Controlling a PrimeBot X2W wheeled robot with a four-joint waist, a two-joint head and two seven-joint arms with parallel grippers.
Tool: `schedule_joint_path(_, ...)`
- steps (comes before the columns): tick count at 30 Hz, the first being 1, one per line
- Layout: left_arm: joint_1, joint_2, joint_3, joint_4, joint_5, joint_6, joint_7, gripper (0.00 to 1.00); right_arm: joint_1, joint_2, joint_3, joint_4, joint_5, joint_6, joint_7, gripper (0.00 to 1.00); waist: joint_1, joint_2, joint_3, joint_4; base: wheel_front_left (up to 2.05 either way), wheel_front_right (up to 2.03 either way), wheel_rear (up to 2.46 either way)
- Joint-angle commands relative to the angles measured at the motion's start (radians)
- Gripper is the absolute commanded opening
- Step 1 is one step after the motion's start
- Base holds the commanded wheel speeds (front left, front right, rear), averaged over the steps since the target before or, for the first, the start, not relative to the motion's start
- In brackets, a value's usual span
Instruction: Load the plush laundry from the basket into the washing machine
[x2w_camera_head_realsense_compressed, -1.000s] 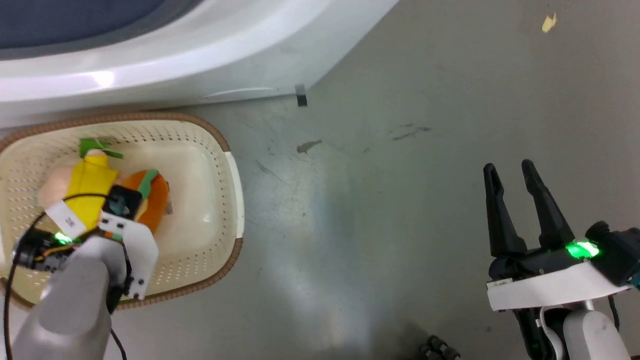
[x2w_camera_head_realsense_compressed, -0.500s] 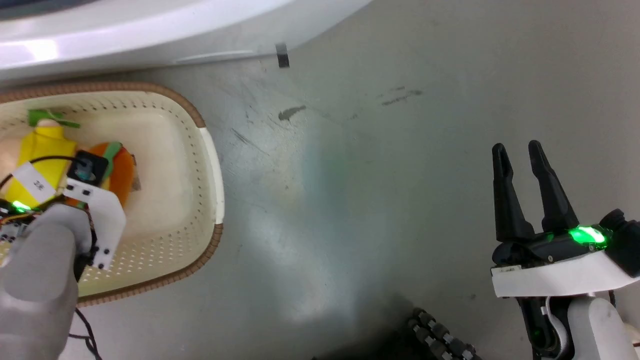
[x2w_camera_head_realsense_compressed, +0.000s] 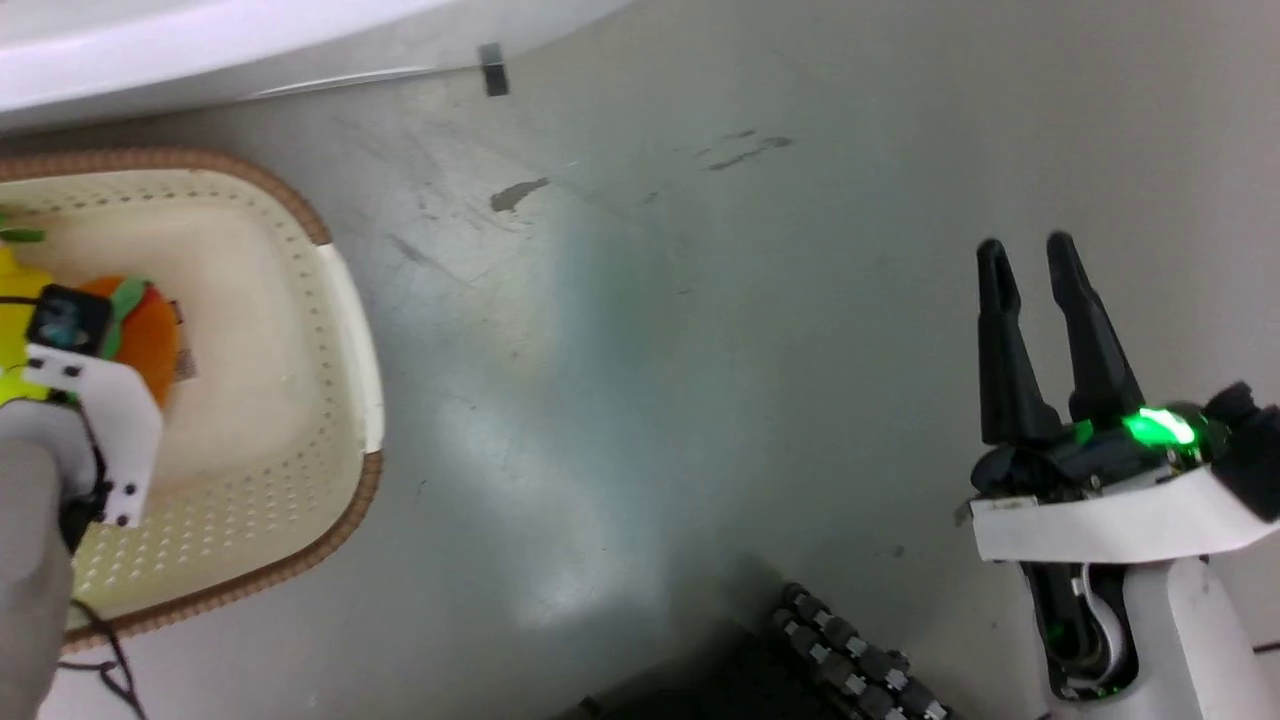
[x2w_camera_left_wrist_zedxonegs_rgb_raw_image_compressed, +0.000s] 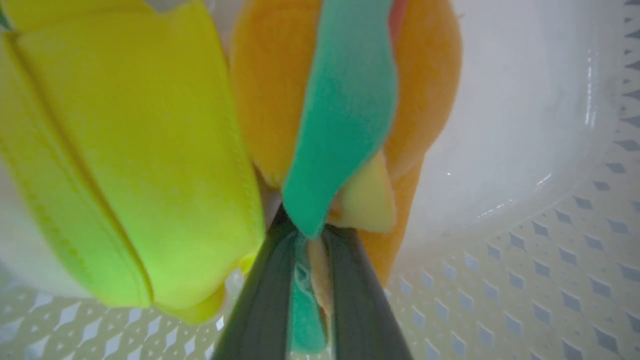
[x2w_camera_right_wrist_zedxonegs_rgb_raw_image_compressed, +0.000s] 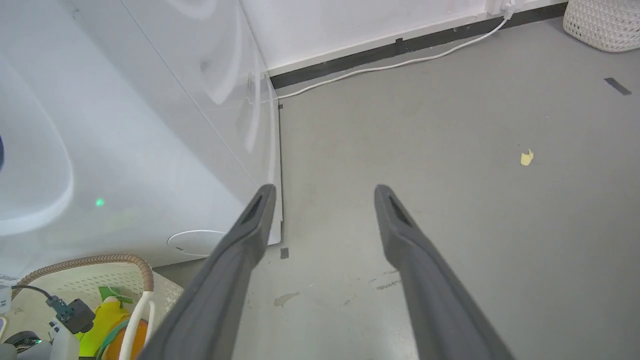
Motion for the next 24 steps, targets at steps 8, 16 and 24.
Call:
schedule_joint_path(8,0.122,-0.079,0.004,0.035,-0.071,0.022,-0.144,0.00,-0.001,0.000,-0.029,0.014,-0.067,-0.001,-0.013,1.00,0.0001,-0.0001,-0.228,0.054,0.00,0.00,0.00)
schedule_joint_path(16,0.246,-0.221,0.036,0.051,-0.150,0.031,-0.345,0.00,0.100,0.000,-0.073,0.014,-0.173,-0.001,-0.013,1.00,0.0001,-0.0001,-0.469,0.171,0.00,0.00,0.00)
schedule_joint_path(24,0.344,-0.311,0.057,0.012,-0.196,0.023,-0.517,0.00,0.168,0.000,-0.079,0.007,-0.237,-0.001,-0.013,1.00,0.0001,-0.0001,-0.605,0.264,0.00,0.00,0.00)
